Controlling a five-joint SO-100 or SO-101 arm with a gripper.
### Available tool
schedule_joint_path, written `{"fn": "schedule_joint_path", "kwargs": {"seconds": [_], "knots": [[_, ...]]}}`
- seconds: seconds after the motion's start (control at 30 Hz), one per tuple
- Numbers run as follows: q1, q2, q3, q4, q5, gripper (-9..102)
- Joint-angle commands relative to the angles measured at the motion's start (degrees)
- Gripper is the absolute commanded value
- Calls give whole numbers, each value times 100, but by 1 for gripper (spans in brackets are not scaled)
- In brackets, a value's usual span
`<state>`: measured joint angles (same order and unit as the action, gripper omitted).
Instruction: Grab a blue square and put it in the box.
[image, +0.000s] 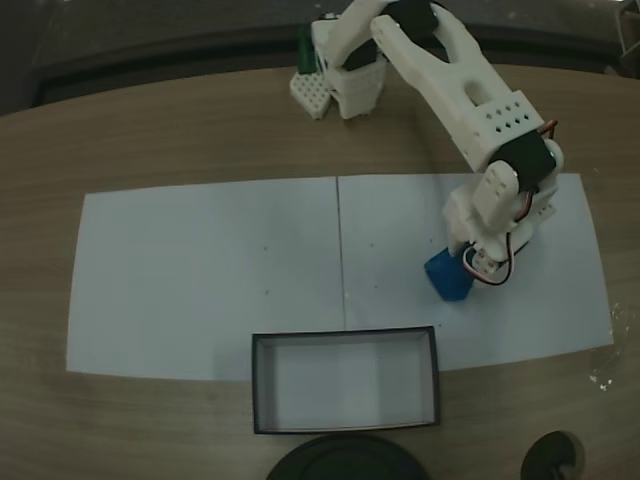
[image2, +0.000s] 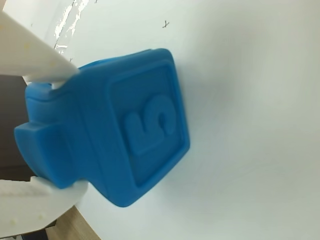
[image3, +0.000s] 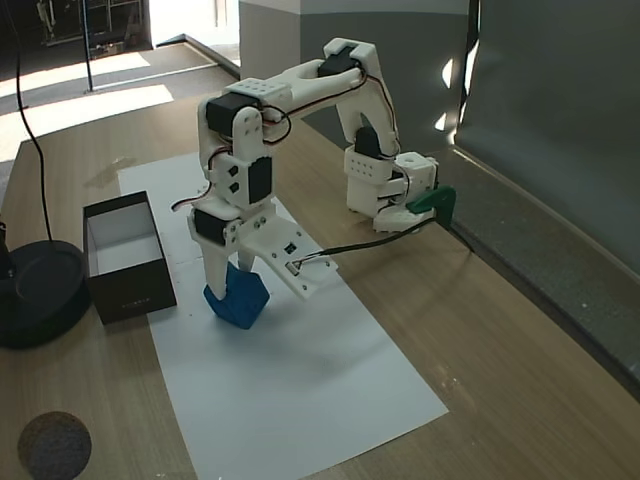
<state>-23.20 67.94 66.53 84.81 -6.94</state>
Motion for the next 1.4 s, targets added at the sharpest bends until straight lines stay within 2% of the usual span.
{"fn": "schedule_joint_path", "kwargs": {"seconds": [0.0, 0.13, 0.3, 0.47, 0.6, 0.7, 1.03, 1.1, 1.27, 1.37], "knots": [[18, 475, -97, 35, -35, 1], [97, 773, -870, 483, -211, 1], [519, 1266, -2707, 1187, -439, 1], [1433, 1266, -4008, 993, -396, 1], [2276, 896, -4113, 334, 0, 1], [2646, 387, -4096, 193, 70, 1], [2892, -905, -4148, 167, 79, 2], [2874, -914, -4148, 185, 211, 8], [2865, -861, -4166, 246, 483, 30], [2848, -536, -4166, 413, 545, 33]]}}
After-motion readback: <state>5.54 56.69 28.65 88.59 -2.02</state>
